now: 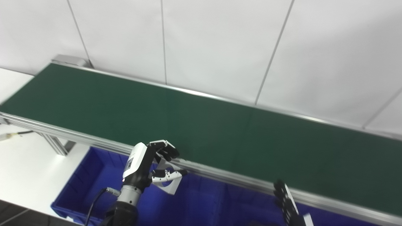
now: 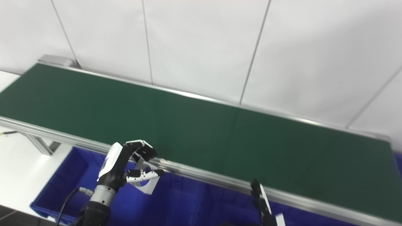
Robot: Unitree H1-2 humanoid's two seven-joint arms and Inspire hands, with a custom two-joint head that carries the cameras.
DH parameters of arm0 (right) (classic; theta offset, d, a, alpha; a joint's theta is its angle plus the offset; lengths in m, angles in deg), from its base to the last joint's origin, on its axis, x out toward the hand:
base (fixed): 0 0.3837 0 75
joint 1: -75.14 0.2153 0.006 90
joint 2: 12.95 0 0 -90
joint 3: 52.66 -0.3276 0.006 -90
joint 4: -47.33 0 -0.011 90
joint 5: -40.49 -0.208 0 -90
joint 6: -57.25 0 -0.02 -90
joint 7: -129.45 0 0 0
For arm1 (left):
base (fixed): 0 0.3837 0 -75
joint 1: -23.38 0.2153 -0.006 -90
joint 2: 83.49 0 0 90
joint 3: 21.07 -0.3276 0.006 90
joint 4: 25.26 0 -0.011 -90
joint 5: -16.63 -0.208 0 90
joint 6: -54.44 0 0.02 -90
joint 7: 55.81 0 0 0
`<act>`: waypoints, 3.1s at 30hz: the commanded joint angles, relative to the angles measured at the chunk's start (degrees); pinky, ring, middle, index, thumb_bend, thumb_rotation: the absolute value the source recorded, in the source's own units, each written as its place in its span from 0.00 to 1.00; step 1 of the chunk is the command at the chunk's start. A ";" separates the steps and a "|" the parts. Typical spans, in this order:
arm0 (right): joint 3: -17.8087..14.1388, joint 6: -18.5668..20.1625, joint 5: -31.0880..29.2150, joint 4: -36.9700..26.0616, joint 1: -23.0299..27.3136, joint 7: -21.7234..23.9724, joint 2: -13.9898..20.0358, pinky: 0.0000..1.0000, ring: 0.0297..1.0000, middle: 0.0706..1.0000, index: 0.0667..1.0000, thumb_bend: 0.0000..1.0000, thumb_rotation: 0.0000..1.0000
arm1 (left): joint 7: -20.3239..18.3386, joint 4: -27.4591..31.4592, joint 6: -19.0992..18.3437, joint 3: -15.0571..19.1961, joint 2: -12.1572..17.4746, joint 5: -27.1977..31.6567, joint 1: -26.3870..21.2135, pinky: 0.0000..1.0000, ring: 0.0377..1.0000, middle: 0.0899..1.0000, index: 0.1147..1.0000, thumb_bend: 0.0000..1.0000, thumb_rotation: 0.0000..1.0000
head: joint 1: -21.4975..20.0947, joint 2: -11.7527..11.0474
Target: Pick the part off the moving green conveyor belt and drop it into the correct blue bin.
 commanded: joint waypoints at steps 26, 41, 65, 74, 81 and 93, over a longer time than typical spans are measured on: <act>1.68 8.15 3.34 -8.40 1.57 1.15 -2.31 0.88 0.93 0.95 0.99 0.78 0.48 | -23.37 9.94 -13.01 -8.18 6.88 -14.04 -2.23 0.38 0.45 0.47 0.43 0.47 0.00 | -4.15 7.96; 2.15 9.41 4.20 -9.09 1.59 1.18 -2.47 0.89 0.93 0.96 0.99 0.78 0.48 | -28.13 12.14 -17.18 -10.10 7.69 -20.96 -2.70 0.82 0.93 0.97 0.97 0.76 0.03 | -4.88 8.39; 4.49 18.82 7.69 -12.71 1.06 3.75 -2.30 0.89 0.94 0.98 0.99 0.81 0.26 | -30.45 10.39 -11.11 6.83 3.10 27.00 -0.41 0.78 0.84 0.87 0.86 0.85 0.29 | -8.73 8.01; 4.92 20.71 8.98 -13.14 0.73 3.59 -2.42 0.90 0.94 0.98 1.00 0.83 0.13 | -30.39 9.42 -10.11 6.25 3.98 28.75 -0.47 0.76 0.82 0.86 0.89 0.82 0.21 | -10.03 7.47; 5.25 22.09 9.81 -13.69 0.62 3.67 -2.36 0.90 0.94 0.99 1.00 0.83 0.15 | -30.19 9.58 -9.52 5.51 4.60 28.21 -0.30 0.77 0.83 0.88 0.88 0.82 0.17 | -10.59 7.27; 6.99 21.72 11.93 -11.79 1.19 0.98 -5.51 0.89 0.94 0.99 1.00 0.81 0.09 | -30.51 7.64 -6.43 6.58 7.32 29.03 -1.05 0.77 0.83 0.87 0.86 0.84 0.16 | -24.67 7.99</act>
